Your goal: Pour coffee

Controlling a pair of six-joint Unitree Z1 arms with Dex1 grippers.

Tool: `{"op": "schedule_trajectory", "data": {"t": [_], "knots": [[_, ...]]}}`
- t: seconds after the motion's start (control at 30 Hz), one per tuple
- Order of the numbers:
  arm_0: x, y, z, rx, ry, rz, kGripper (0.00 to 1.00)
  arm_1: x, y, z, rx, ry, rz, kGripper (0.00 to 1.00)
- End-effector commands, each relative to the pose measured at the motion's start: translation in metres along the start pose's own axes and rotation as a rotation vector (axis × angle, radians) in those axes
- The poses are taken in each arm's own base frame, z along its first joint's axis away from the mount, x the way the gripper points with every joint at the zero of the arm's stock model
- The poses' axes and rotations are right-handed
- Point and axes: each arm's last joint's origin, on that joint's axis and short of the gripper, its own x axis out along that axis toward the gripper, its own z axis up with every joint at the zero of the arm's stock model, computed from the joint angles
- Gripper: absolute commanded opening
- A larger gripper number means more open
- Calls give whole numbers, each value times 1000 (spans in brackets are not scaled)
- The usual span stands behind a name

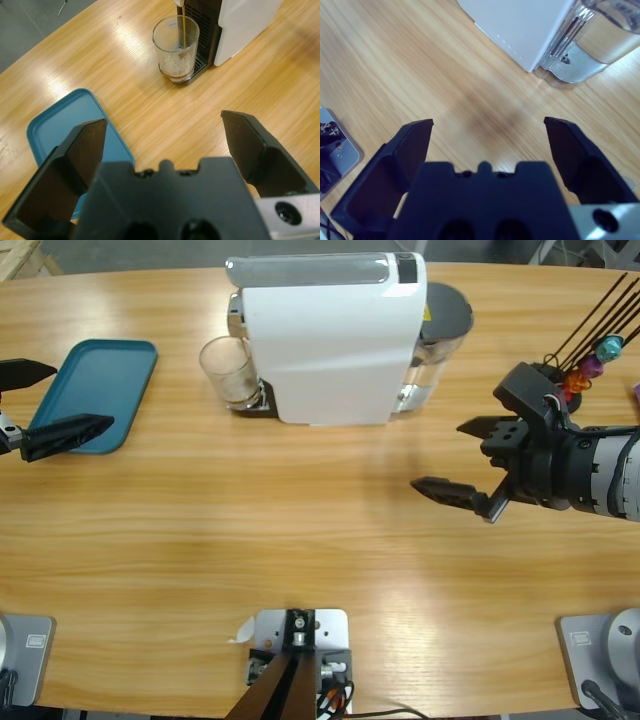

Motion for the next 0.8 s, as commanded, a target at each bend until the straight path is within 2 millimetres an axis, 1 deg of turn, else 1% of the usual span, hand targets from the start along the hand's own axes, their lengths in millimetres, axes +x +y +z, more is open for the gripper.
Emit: {"op": "schedule_trajectory", "data": {"t": [0.03, 0.8], "knots": [[4, -2, -6, -10, 36, -1, 987, 10, 1, -8, -15, 46, -15, 1000], [10, -4, -7, -8, 61, -22, 991, 8, 0, -8, -10, 39, -18, 1000]]}}
